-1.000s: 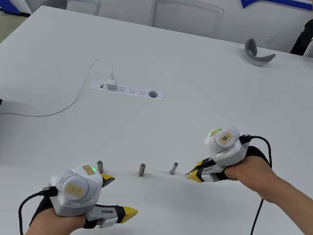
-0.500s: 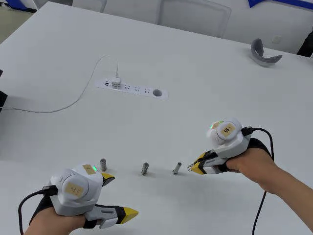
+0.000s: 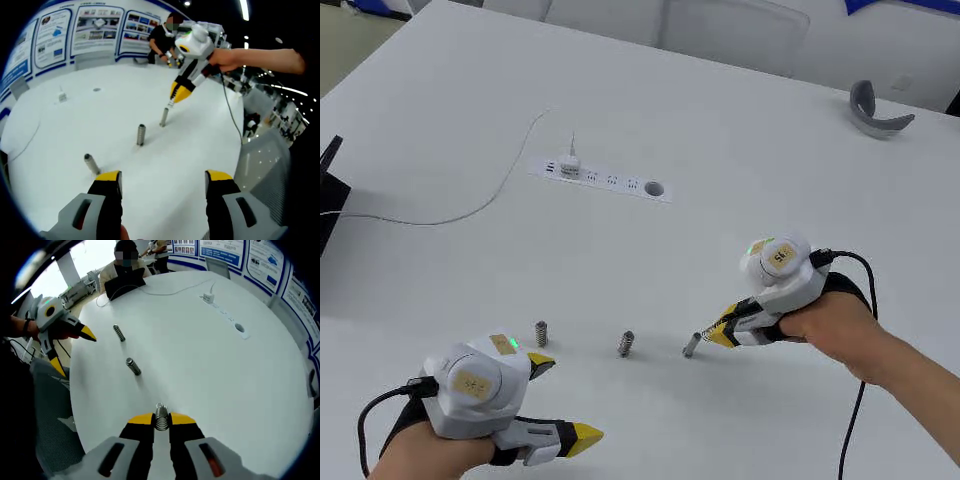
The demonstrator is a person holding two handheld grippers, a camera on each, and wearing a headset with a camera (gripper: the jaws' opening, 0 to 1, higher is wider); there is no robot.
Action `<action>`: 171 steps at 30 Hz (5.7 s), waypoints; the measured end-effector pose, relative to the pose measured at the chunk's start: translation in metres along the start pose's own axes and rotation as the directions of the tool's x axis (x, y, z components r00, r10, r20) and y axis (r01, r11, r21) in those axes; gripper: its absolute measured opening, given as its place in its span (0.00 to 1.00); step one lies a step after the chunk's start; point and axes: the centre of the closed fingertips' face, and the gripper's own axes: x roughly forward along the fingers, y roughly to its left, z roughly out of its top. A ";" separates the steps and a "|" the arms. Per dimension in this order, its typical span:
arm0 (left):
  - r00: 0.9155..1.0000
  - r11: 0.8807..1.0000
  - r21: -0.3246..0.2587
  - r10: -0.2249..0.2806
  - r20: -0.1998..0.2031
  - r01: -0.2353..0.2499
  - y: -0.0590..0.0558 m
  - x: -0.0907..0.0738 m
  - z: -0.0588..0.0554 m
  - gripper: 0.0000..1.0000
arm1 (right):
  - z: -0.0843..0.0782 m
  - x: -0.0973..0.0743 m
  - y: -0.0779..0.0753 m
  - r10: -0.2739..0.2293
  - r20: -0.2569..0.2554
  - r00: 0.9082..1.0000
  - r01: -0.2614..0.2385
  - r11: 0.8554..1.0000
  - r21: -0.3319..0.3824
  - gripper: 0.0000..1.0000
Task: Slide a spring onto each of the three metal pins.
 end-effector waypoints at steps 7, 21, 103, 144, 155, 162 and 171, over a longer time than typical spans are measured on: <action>1.000 1.000 -0.013 0.006 0.001 -0.006 0.002 -0.003 -0.002 0.68 | 0.003 0.005 0.001 0.009 -0.004 1.000 -0.009 1.000 -0.002 0.12; 1.000 0.999 -0.033 0.005 -0.001 -0.005 0.003 -0.004 -0.007 0.67 | 0.004 0.014 0.005 0.027 -0.025 0.999 -0.028 0.999 -0.018 0.13; 0.999 0.997 -0.070 0.042 -0.012 -0.043 0.011 -0.019 -0.021 0.66 | -0.040 0.039 0.016 -0.055 0.084 0.995 0.044 0.992 0.120 0.39; 0.996 0.985 -0.143 0.089 -0.026 -0.092 0.037 -0.037 -0.045 0.67 | -0.070 0.025 0.088 -0.137 0.303 0.943 0.011 0.923 0.384 0.62; 0.994 0.985 -0.135 0.105 0.004 -0.104 0.043 -0.043 -0.033 0.69 | -0.050 0.012 0.098 -0.170 0.360 0.917 0.017 0.920 0.392 0.73; 0.993 0.986 -0.121 0.118 0.024 -0.114 0.047 -0.050 -0.023 0.70 | -0.036 0.000 0.096 -0.187 0.406 0.895 0.010 0.917 0.400 0.78; 0.990 0.984 -0.115 0.137 0.031 -0.133 0.057 -0.054 -0.019 0.71 | -0.031 -0.003 0.096 -0.188 0.412 0.892 0.017 0.923 0.385 0.81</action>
